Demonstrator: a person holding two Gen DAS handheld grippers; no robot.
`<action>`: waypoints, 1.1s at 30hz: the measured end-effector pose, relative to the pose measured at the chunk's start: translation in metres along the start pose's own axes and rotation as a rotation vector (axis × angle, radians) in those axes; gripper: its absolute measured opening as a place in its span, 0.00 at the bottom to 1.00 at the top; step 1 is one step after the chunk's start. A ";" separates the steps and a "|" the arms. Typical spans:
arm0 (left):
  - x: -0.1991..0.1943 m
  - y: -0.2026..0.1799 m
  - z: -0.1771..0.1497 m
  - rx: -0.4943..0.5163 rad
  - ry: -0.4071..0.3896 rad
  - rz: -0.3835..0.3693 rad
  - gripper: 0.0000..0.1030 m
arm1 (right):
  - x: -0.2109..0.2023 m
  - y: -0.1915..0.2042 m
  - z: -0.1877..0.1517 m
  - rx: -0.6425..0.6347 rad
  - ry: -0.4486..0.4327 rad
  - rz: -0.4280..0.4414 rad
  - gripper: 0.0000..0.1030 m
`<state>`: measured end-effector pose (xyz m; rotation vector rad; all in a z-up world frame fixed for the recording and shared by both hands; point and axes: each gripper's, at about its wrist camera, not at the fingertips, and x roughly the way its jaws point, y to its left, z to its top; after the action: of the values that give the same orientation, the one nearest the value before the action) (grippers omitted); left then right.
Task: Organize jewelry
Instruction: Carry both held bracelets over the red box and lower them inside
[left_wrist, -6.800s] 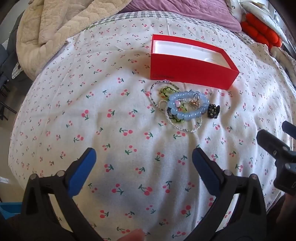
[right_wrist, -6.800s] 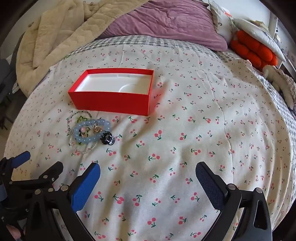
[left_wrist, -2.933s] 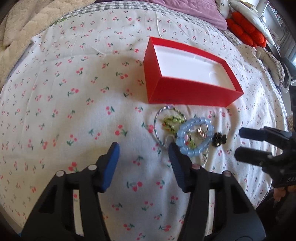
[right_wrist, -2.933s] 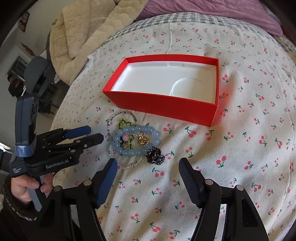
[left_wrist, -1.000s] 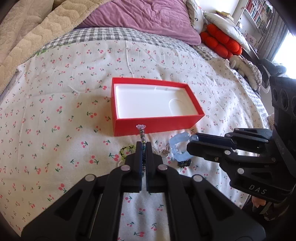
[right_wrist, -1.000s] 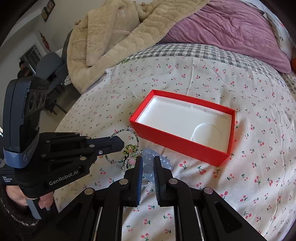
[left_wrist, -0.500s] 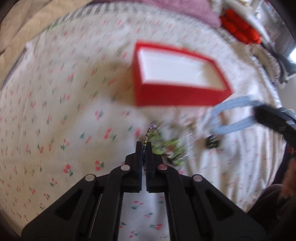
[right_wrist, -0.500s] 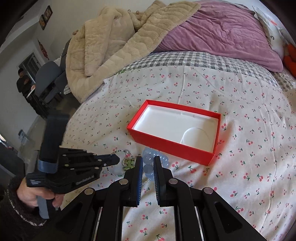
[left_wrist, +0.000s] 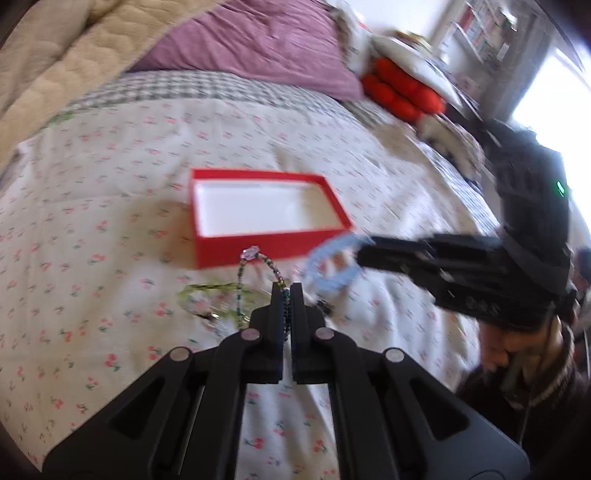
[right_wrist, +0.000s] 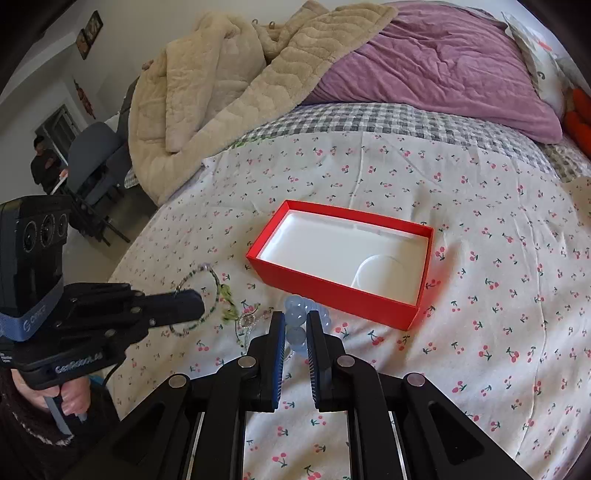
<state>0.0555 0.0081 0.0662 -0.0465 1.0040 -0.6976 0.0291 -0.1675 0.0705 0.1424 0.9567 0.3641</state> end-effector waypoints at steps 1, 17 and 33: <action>0.007 -0.002 -0.004 0.011 0.033 -0.006 0.03 | 0.000 -0.001 0.000 0.003 0.000 -0.001 0.11; 0.014 0.004 0.010 -0.003 0.010 0.067 0.03 | -0.008 -0.008 0.014 0.021 -0.030 -0.017 0.11; 0.065 0.021 0.067 -0.097 -0.037 0.020 0.03 | -0.020 -0.042 0.043 0.107 -0.116 -0.074 0.11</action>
<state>0.1409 -0.0302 0.0469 -0.1329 1.0012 -0.6276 0.0644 -0.2123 0.0986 0.2222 0.8643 0.2337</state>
